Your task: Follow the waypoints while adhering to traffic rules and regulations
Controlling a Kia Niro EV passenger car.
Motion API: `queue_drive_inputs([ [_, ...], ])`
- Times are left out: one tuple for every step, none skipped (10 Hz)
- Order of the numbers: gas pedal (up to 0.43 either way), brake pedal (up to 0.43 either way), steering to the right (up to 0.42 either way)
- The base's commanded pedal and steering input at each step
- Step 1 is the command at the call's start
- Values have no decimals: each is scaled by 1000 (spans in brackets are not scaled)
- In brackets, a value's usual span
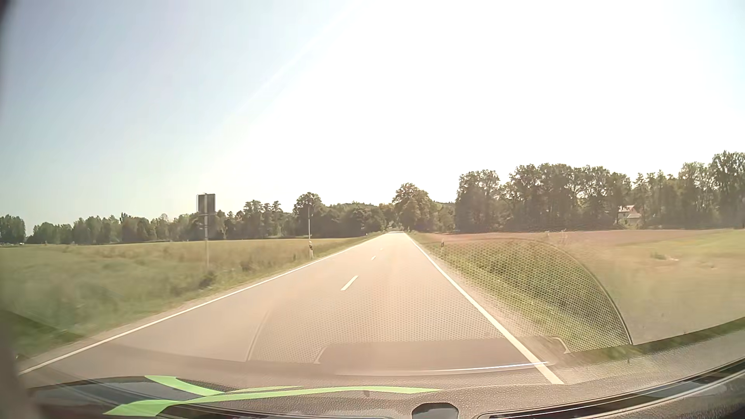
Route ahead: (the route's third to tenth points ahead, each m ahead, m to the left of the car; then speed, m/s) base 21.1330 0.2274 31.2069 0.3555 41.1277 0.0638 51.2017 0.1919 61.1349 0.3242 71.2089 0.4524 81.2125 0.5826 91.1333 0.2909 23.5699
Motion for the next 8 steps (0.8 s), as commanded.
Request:
queue_drive_inputs([
  [209,0,-3],
  [197,0,-3],
  [209,0,-3],
  [228,0,-3],
  [268,0,-3],
  [280,0,-3],
  [311,0,-4],
  [311,0,-3],
])
